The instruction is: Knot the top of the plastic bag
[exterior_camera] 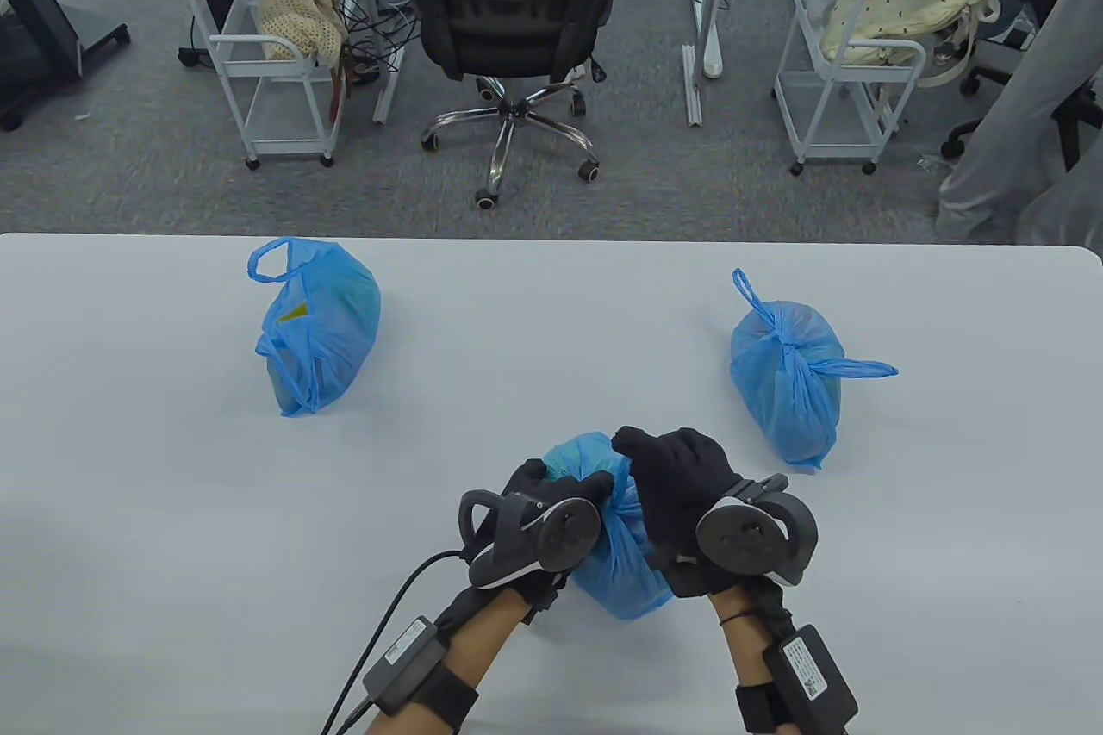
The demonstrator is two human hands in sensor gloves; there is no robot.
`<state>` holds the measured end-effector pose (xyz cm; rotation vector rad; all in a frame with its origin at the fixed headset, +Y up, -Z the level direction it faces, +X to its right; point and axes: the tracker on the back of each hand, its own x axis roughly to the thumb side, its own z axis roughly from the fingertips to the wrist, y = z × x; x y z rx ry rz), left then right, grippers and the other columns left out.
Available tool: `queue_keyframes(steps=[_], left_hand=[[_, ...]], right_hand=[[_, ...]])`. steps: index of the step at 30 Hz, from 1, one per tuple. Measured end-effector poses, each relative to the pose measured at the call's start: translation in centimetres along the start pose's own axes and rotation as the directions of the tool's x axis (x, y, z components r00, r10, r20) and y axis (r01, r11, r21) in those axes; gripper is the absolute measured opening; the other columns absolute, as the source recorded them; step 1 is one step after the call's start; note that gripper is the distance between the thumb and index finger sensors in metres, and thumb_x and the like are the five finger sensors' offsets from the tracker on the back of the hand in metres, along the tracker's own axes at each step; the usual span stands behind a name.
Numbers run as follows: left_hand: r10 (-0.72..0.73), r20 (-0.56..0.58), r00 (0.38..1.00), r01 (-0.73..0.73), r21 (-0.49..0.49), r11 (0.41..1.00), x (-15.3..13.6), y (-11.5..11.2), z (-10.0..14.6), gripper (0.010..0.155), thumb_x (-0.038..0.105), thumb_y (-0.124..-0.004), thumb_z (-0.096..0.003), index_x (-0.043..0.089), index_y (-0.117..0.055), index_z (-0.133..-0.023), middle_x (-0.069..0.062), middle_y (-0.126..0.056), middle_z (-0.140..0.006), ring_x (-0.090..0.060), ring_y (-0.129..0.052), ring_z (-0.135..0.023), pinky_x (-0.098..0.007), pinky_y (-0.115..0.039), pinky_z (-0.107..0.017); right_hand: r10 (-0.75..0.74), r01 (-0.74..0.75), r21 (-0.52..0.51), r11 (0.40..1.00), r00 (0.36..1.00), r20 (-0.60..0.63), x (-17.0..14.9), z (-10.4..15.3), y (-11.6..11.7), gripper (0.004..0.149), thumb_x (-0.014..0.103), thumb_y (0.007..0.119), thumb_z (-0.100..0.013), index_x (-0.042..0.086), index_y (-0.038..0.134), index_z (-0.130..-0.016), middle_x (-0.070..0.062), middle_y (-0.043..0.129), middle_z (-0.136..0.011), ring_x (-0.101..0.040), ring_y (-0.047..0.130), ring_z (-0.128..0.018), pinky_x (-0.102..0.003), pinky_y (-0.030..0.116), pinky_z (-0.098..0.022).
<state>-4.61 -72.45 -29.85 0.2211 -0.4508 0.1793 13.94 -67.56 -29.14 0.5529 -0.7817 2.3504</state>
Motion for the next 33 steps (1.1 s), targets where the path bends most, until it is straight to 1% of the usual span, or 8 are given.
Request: queue_keyframes(steps=[6, 13, 17, 19, 23, 25, 27, 33], left_hand=[[-0.059, 0.001, 0.998, 0.059, 0.032, 0.998, -0.1, 0.3, 0.0, 0.043, 0.051, -0.087, -0.0425, 0.029, -0.095, -0.078, 0.011, -0.107, -0.035, -0.007, -0.112, -0.023, -0.048, -0.079, -0.064], [-0.077, -0.068, 0.995, 0.080, 0.048, 0.996, -2.1, 1.8, -0.5, 0.042, 0.050, -0.087, -0.0431, 0.025, -0.096, -0.076, 0.011, -0.107, -0.035, -0.007, -0.111, -0.021, -0.046, -0.080, -0.063], [0.035, -0.172, 0.985, -0.019, 0.094, 0.995, -4.2, 3.7, -1.6, 0.043, 0.050, -0.086, -0.0434, 0.024, -0.095, -0.076, 0.011, -0.107, -0.035, -0.007, -0.111, -0.021, -0.045, -0.081, -0.063], [0.080, -0.214, 0.973, -0.055, 0.120, 0.991, -5.3, 4.9, -2.5, 0.043, 0.050, -0.086, -0.0437, 0.024, -0.095, -0.076, 0.011, -0.107, -0.035, -0.007, -0.111, -0.021, -0.045, -0.082, -0.062], [0.085, -0.283, 0.955, -0.034, 0.183, 0.983, -6.7, 8.0, -4.4, 0.043, 0.051, -0.086, -0.0439, 0.023, -0.096, -0.076, 0.012, -0.107, -0.035, -0.006, -0.111, -0.020, -0.044, -0.084, -0.060], [0.081, -0.314, 0.946, -0.015, 0.206, 0.978, -7.3, 9.4, -5.3, 0.043, 0.051, -0.087, -0.0438, 0.023, -0.096, -0.075, 0.012, -0.108, -0.034, -0.005, -0.112, -0.018, -0.043, -0.085, -0.059], [0.074, -0.348, 0.935, 0.009, 0.231, 0.973, -7.8, 10.8, -6.3, 0.042, 0.051, -0.088, -0.0439, 0.021, -0.097, -0.072, 0.013, -0.109, -0.032, -0.004, -0.112, -0.016, -0.040, -0.087, -0.057], [0.066, -0.448, 0.892, 0.057, 0.256, 0.965, -9.9, 12.6, -8.6, 0.041, 0.051, -0.087, -0.0456, 0.017, -0.099, -0.065, 0.016, -0.109, -0.022, 0.001, -0.112, -0.004, -0.034, -0.095, -0.048]], right_hand=[[0.102, -0.102, 0.000, 0.995, 0.993, -0.063, -1.4, 0.2, -0.3, 0.037, 0.025, 0.076, -0.047, 0.017, 0.086, -0.081, -0.006, 0.099, -0.055, -0.032, 0.105, -0.050, -0.061, 0.078, -0.046], [0.148, -0.143, 0.061, 0.988, 0.984, -0.096, -2.0, 0.3, -0.1, 0.038, 0.027, 0.076, -0.047, 0.016, 0.086, -0.082, -0.006, 0.099, -0.057, -0.032, 0.105, -0.050, -0.061, 0.078, -0.047], [0.068, -0.055, 0.123, 0.991, 0.992, -0.106, -2.6, 0.3, 0.1, 0.048, 0.038, 0.075, -0.049, 0.014, 0.078, -0.090, -0.008, 0.096, -0.066, -0.034, 0.102, -0.058, -0.062, 0.075, -0.050], [0.023, -0.010, 0.106, 0.994, 0.992, -0.122, -3.0, 0.5, 0.0, 0.053, 0.041, 0.076, -0.049, 0.012, 0.075, -0.093, -0.011, 0.094, -0.070, -0.037, 0.100, -0.061, -0.064, 0.073, -0.051], [0.081, -0.071, 0.081, 0.994, 0.990, -0.119, -3.7, 0.7, -0.2, 0.057, 0.045, 0.075, -0.048, 0.012, 0.072, -0.095, -0.011, 0.093, -0.072, -0.037, 0.099, -0.062, -0.063, 0.074, -0.050], [0.107, -0.100, 0.059, 0.993, 0.985, -0.138, -3.9, 0.9, -0.2, 0.055, 0.044, 0.074, -0.049, 0.011, 0.075, -0.092, -0.011, 0.096, -0.068, -0.035, 0.102, -0.056, -0.061, 0.078, -0.045], [0.131, -0.126, 0.038, 0.991, 0.981, -0.142, -4.0, 0.9, -0.1, 0.048, 0.041, 0.074, -0.049, 0.011, 0.084, -0.084, -0.008, 0.101, -0.057, -0.030, 0.106, -0.040, -0.056, 0.083, -0.035], [0.252, -0.245, 0.109, 0.963, 0.966, -0.060, -3.1, 0.9, 1.0, 0.043, 0.040, 0.075, -0.048, 0.011, 0.092, -0.076, -0.003, 0.105, -0.040, -0.021, 0.106, -0.016, -0.048, 0.087, -0.017]])
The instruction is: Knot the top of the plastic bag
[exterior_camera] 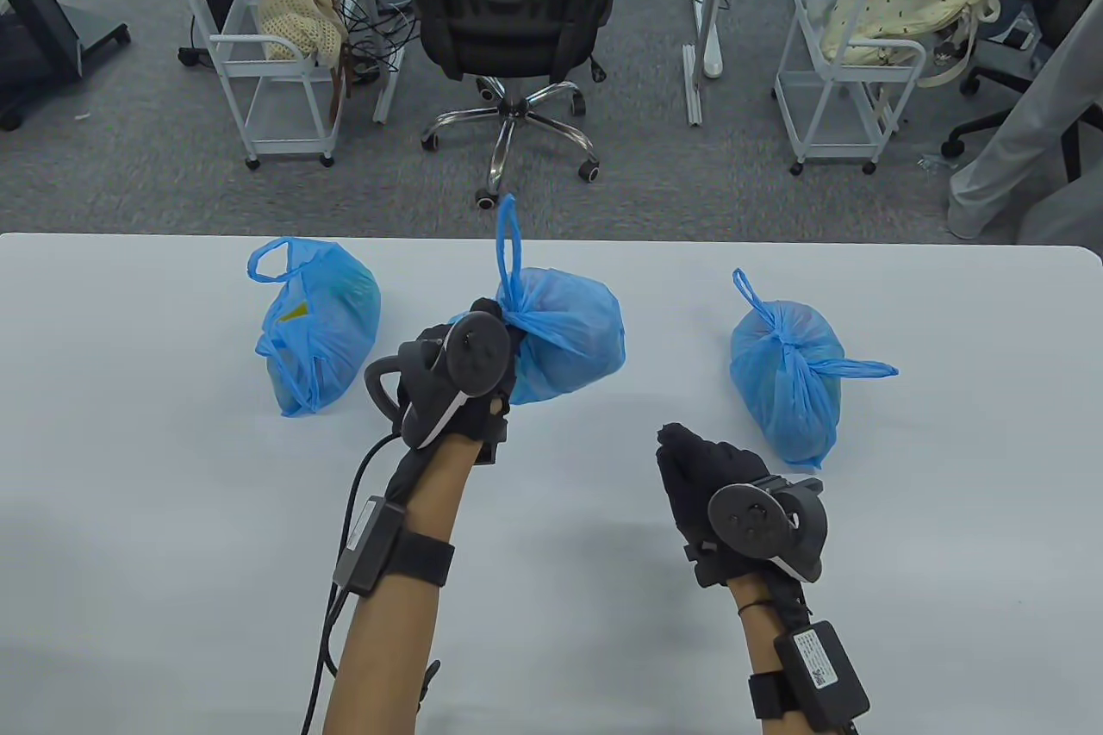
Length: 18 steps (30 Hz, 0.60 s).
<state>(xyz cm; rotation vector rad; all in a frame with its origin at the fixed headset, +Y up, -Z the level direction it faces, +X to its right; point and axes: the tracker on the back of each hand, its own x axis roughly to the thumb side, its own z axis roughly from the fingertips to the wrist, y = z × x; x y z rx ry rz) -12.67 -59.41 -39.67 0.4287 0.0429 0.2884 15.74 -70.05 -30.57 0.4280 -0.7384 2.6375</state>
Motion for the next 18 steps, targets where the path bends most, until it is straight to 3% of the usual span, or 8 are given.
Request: queue_keyframes(steps=[8, 18], left_hand=[[-0.083, -0.092, 0.992, 0.082, -0.016, 0.996, -1.3, -2.5, -3.0, 0.040, 0.051, -0.087, -0.0462, 0.016, -0.101, -0.061, 0.017, -0.109, -0.018, 0.003, -0.110, 0.002, -0.031, -0.099, -0.039], [-0.163, -0.211, 0.964, 0.145, -0.098, 0.985, -2.6, -10.6, -4.6, 0.041, 0.052, -0.086, -0.0467, 0.017, -0.100, -0.062, 0.020, -0.108, -0.017, 0.003, -0.110, 0.001, -0.032, -0.099, -0.039]], right_hand=[[0.067, -0.070, 0.039, 0.997, 0.995, 0.067, 1.2, -0.2, 0.9, 0.043, 0.041, 0.076, -0.047, 0.011, 0.094, -0.073, 0.001, 0.106, -0.030, -0.012, 0.100, 0.004, -0.038, 0.084, 0.002], [0.081, -0.083, 0.066, 0.994, 0.996, 0.031, -0.3, -0.1, 1.4, 0.043, 0.041, 0.076, -0.048, 0.011, 0.094, -0.073, 0.002, 0.106, -0.029, -0.012, 0.100, 0.004, -0.039, 0.085, 0.001]])
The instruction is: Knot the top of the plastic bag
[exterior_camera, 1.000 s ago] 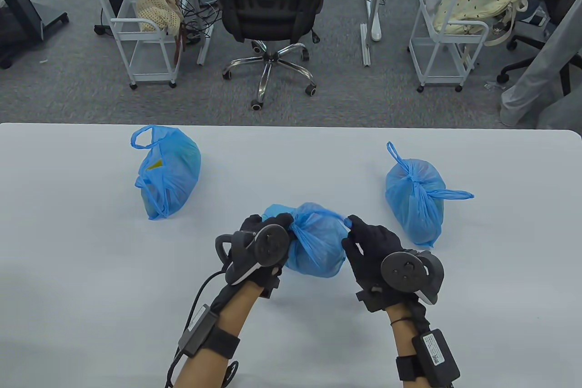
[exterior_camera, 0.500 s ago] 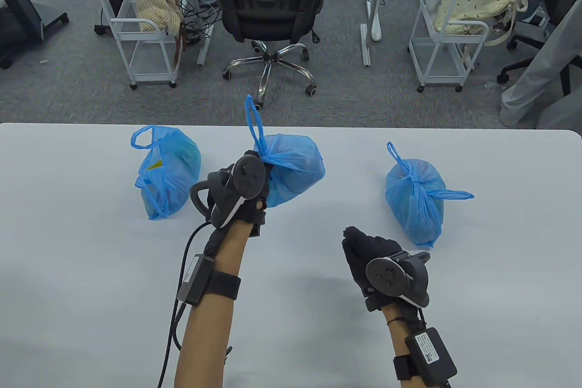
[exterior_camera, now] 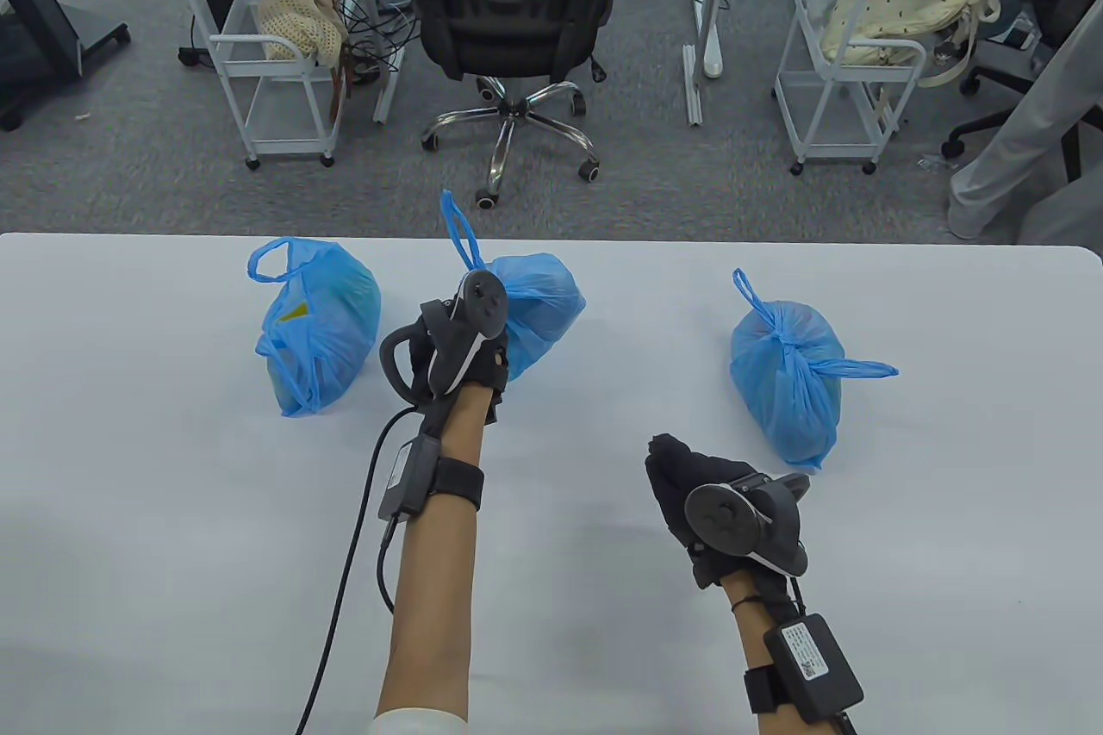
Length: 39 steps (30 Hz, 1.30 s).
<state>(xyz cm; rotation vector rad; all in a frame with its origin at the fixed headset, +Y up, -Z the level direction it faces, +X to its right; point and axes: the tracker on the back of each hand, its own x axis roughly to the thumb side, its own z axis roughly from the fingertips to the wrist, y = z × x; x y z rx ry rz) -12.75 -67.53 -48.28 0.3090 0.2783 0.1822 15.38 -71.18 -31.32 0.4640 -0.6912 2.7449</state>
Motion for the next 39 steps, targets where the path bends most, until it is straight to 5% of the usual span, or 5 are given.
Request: queue_keyframes(steps=[5, 11, 23, 31, 39], left_hand=[[0.025, -0.043, 0.999, -0.026, -0.007, 1.000, 0.4, -2.0, -0.1, 0.044, 0.055, -0.084, -0.0474, 0.020, -0.098, -0.069, 0.021, -0.108, -0.024, 0.003, -0.108, -0.002, -0.035, -0.096, -0.045], [0.218, -0.078, 0.973, -0.228, -0.164, 0.960, -0.1, 0.2, 0.0, 0.051, 0.056, -0.077, -0.0502, 0.024, -0.086, -0.089, 0.007, -0.111, -0.057, -0.015, -0.115, -0.037, -0.048, -0.084, -0.058], [0.246, 0.088, 0.965, -0.256, 0.122, 0.959, -2.5, 15.2, 2.7, 0.051, 0.056, -0.070, -0.0522, 0.027, -0.085, -0.091, 0.006, -0.109, -0.065, -0.017, -0.113, -0.046, -0.049, -0.082, -0.061], [0.182, 0.069, 0.981, -0.194, 0.348, 0.917, -10.6, 23.4, 4.6, 0.050, 0.052, -0.071, -0.0536, 0.029, -0.077, -0.097, 0.004, -0.100, -0.083, -0.023, -0.105, -0.071, -0.054, -0.071, -0.069], [0.147, -0.085, 0.986, -0.116, 0.290, 0.950, -20.2, 20.0, 4.8, 0.049, 0.044, -0.071, -0.0548, 0.029, -0.070, -0.102, 0.000, -0.088, -0.097, -0.027, -0.094, -0.086, -0.059, -0.063, -0.073]], right_hand=[[0.020, -0.020, 0.026, 0.999, 1.000, 0.009, -0.1, 0.0, 0.5, 0.043, 0.041, 0.076, -0.048, 0.011, 0.094, -0.073, 0.001, 0.106, -0.030, -0.012, 0.100, 0.002, -0.039, 0.085, 0.000], [0.030, -0.032, 0.044, 0.999, 0.999, 0.040, 0.5, -0.1, 0.7, 0.043, 0.041, 0.076, -0.048, 0.011, 0.093, -0.074, 0.001, 0.106, -0.032, -0.014, 0.102, 0.000, -0.040, 0.086, -0.002], [0.061, -0.064, 0.038, 0.997, 0.995, 0.079, 1.3, 0.0, 0.1, 0.043, 0.041, 0.076, -0.048, 0.012, 0.093, -0.074, -0.001, 0.107, -0.036, -0.016, 0.105, -0.006, -0.042, 0.087, -0.007], [0.072, -0.076, 0.050, 0.996, 0.994, 0.080, 1.3, 0.0, 0.0, 0.043, 0.041, 0.076, -0.048, 0.012, 0.092, -0.075, -0.002, 0.107, -0.039, -0.019, 0.108, -0.012, -0.045, 0.088, -0.012], [0.100, -0.109, 0.066, 0.992, 0.987, 0.122, 2.1, 0.0, 0.3, 0.044, 0.041, 0.075, -0.048, 0.012, 0.092, -0.076, -0.002, 0.107, -0.041, -0.021, 0.110, -0.018, -0.047, 0.089, -0.017]])
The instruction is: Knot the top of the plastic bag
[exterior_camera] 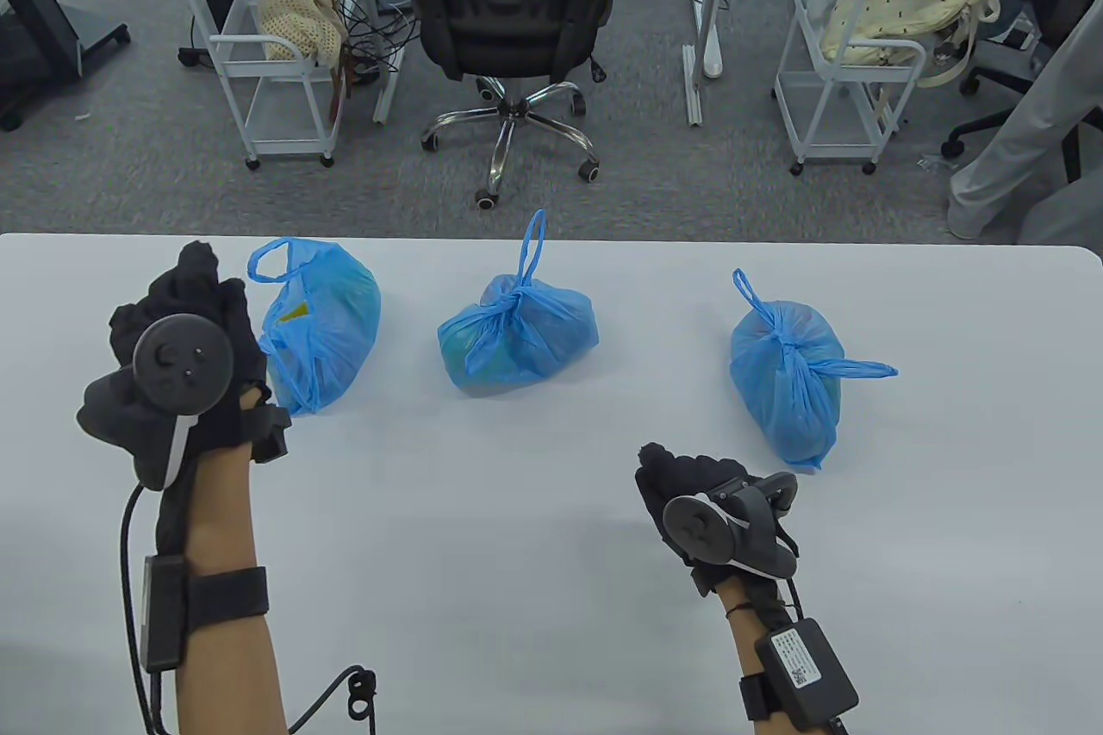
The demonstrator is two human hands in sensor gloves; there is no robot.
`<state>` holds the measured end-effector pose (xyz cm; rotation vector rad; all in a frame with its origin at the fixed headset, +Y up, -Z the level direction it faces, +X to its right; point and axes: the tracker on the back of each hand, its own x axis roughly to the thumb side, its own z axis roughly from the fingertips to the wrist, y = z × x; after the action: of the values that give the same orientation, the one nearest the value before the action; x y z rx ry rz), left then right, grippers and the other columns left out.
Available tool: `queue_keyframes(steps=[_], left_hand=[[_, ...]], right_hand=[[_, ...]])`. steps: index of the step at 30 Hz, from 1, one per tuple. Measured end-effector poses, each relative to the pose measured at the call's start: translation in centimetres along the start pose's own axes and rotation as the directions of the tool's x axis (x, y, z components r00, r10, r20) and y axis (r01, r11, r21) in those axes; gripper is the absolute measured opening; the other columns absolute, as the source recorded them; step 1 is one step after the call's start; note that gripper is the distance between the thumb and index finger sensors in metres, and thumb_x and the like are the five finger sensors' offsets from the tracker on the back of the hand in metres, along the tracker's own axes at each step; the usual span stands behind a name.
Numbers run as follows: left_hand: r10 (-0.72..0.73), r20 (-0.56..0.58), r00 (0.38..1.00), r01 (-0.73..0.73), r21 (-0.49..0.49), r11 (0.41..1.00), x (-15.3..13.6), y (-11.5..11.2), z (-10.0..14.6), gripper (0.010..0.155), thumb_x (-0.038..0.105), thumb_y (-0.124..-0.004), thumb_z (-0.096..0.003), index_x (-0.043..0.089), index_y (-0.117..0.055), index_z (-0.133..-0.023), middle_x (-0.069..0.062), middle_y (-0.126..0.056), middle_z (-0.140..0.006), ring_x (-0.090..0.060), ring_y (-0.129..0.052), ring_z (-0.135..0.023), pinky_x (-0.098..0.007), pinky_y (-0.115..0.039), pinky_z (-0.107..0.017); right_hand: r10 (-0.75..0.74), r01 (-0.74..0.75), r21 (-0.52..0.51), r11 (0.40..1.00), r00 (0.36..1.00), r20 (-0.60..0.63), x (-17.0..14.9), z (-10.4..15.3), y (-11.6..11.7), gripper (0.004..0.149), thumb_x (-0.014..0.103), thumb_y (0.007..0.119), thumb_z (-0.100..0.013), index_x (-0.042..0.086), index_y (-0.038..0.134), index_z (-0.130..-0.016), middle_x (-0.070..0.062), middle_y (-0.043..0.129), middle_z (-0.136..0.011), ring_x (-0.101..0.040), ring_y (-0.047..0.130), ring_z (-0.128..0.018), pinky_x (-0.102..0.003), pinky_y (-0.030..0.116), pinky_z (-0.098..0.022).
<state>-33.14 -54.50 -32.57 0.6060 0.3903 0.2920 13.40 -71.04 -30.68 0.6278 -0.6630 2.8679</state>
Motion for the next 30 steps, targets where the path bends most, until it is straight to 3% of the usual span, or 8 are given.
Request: queue_keyframes(steps=[3, 7, 11, 14, 16, 21, 27, 30], left_hand=[[0.020, -0.110, 0.994, -0.030, -0.083, 0.996, -4.6, -3.4, 0.9, 0.049, 0.044, -0.069, -0.0555, 0.029, -0.069, -0.103, -0.001, -0.087, -0.098, -0.028, -0.093, -0.087, -0.060, -0.062, -0.073], [0.153, -0.289, 0.945, -0.211, -0.180, 0.961, -9.6, -8.4, 2.9, 0.053, 0.045, -0.070, -0.0555, 0.026, -0.065, -0.105, -0.004, -0.082, -0.102, -0.032, -0.089, -0.090, -0.062, -0.060, -0.072], [0.229, -0.366, 0.902, -0.340, -0.276, 0.899, -11.4, -12.4, 4.5, 0.062, 0.047, -0.076, -0.0535, 0.024, -0.059, -0.108, -0.008, -0.074, -0.108, -0.039, -0.077, -0.098, -0.066, -0.050, -0.074], [0.176, -0.327, 0.928, -0.300, -0.379, 0.876, -10.8, -14.5, 5.1, 0.074, 0.054, -0.080, -0.0507, 0.026, -0.049, -0.112, -0.011, -0.046, -0.121, -0.047, -0.038, -0.111, -0.072, -0.025, -0.074], [0.099, -0.266, 0.959, -0.209, -0.425, 0.881, -9.9, -15.4, 5.3, 0.082, 0.058, -0.082, -0.0484, 0.027, -0.043, -0.114, -0.010, -0.037, -0.124, -0.046, -0.030, -0.112, -0.072, -0.022, -0.073], [0.034, -0.282, 0.959, -0.161, -0.442, 0.883, -8.2, -17.6, 5.7, 0.098, 0.067, -0.079, -0.0469, 0.024, -0.022, -0.115, -0.010, -0.018, -0.125, -0.047, -0.022, -0.112, -0.072, -0.020, -0.073], [0.173, -0.408, 0.896, -0.361, -0.447, 0.819, -6.5, -20.8, 5.8, 0.107, 0.075, -0.074, -0.0464, 0.023, -0.009, -0.113, -0.011, -0.013, -0.125, -0.048, -0.016, -0.111, -0.073, -0.017, -0.071], [0.252, -0.432, 0.866, -0.415, -0.340, 0.844, -5.5, -21.3, 5.2, 0.108, 0.076, -0.074, -0.0460, 0.023, -0.008, -0.113, -0.011, -0.015, -0.124, -0.048, -0.018, -0.111, -0.074, -0.019, -0.070]], right_hand=[[0.004, -0.004, 0.016, 1.000, 1.000, 0.010, 0.1, -0.2, 0.2, 0.044, 0.041, 0.075, -0.048, 0.012, 0.092, -0.076, -0.002, 0.107, -0.042, -0.022, 0.110, -0.020, -0.048, 0.089, -0.018], [-0.008, 0.008, 0.032, 0.999, 1.000, -0.009, -0.3, -0.2, 0.6, 0.044, 0.041, 0.075, -0.048, 0.012, 0.091, -0.076, -0.003, 0.107, -0.043, -0.022, 0.110, -0.021, -0.049, 0.089, -0.019], [0.003, -0.002, 0.041, 0.999, 1.000, -0.027, -0.9, -0.1, 0.7, 0.044, 0.041, 0.075, -0.048, 0.012, 0.091, -0.076, -0.003, 0.107, -0.043, -0.023, 0.110, -0.022, -0.049, 0.089, -0.020], [-0.001, 0.003, 0.045, 0.999, 0.999, -0.046, -1.3, 0.0, 0.8, 0.043, 0.041, 0.075, -0.048, 0.013, 0.091, -0.077, -0.003, 0.107, -0.043, -0.023, 0.110, -0.022, -0.049, 0.089, -0.020], [-0.003, 0.005, 0.051, 0.999, 0.999, -0.051, -1.5, 0.1, 0.9, 0.043, 0.041, 0.075, -0.048, 0.013, 0.091, -0.077, -0.003, 0.107, -0.043, -0.023, 0.110, -0.023, -0.049, 0.089, -0.020], [0.012, -0.008, 0.070, 0.998, 0.999, -0.050, -1.6, 0.1, 1.2, 0.043, 0.041, 0.075, -0.048, 0.013, 0.091, -0.077, -0.003, 0.107, -0.044, -0.023, 0.111, -0.023, -0.049, 0.089, -0.021], [0.001, 0.002, 0.067, 0.998, 0.999, -0.041, -1.4, 0.0, 1.2, 0.044, 0.041, 0.075, -0.048, 0.012, 0.091, -0.077, -0.003, 0.107, -0.044, -0.024, 0.111, -0.024, -0.049, 0.089, -0.021], [0.001, 0.001, 0.075, 0.997, 0.999, -0.033, -1.2, 0.0, 1.4, 0.044, 0.041, 0.075, -0.048, 0.013, 0.091, -0.077, -0.003, 0.107, -0.044, -0.024, 0.111, -0.024, -0.049, 0.089, -0.021]])
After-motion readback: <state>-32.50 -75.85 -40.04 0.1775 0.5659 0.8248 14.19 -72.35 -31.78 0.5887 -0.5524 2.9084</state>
